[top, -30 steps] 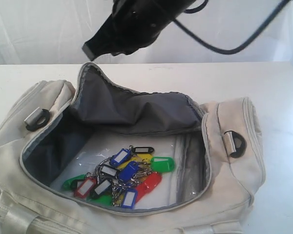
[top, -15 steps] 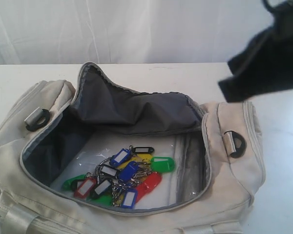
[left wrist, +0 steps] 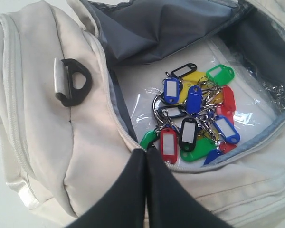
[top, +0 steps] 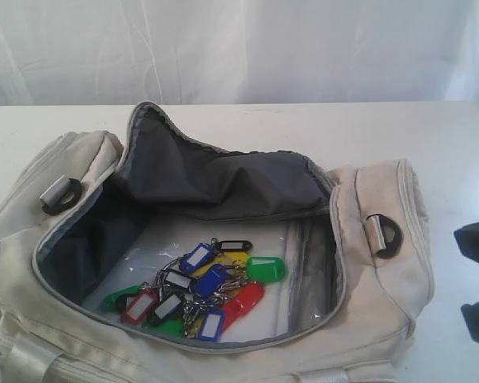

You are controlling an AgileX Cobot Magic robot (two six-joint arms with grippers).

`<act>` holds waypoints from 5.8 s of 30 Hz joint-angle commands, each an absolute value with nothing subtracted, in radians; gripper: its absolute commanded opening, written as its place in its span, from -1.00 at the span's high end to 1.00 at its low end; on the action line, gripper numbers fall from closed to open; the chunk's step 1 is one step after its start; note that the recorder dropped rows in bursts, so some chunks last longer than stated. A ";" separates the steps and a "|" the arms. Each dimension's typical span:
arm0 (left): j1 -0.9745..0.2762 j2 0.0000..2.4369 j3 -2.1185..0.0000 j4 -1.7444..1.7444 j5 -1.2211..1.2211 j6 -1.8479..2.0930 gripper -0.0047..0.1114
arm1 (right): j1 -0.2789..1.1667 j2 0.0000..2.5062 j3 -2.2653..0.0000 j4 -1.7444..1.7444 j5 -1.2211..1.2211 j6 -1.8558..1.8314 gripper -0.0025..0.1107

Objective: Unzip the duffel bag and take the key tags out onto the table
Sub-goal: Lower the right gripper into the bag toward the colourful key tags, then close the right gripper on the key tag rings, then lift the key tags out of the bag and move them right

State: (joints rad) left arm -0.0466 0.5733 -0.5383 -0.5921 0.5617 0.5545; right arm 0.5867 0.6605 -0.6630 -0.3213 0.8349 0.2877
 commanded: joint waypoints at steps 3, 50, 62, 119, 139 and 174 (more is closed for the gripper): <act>-0.052 0.572 -0.532 -0.617 0.555 0.557 0.92 | 0.577 0.652 -0.625 -0.334 0.675 0.294 0.96; -0.052 0.572 -0.532 -0.642 0.570 0.557 0.92 | 0.640 1.691 -1.302 0.323 1.019 -0.998 0.31; -0.054 0.570 -0.532 -0.642 0.574 0.557 0.92 | 0.667 1.829 -1.302 0.235 0.804 -0.802 -0.24; -0.054 0.570 -0.532 -0.646 0.577 0.557 0.92 | 0.667 1.982 -1.304 0.097 0.881 -0.457 0.81; -0.054 0.570 -0.532 -0.646 0.577 0.557 0.92 | 0.667 1.780 -1.398 0.100 0.915 -0.493 0.96; -0.054 0.570 -0.532 -0.646 0.577 0.557 0.92 | 0.667 1.498 -1.407 0.062 0.842 -0.479 0.96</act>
State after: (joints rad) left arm -0.0466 0.5733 -0.5383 -0.6288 0.5687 0.5563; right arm 0.6685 1.5330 -1.4029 0.0910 0.8533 -0.4809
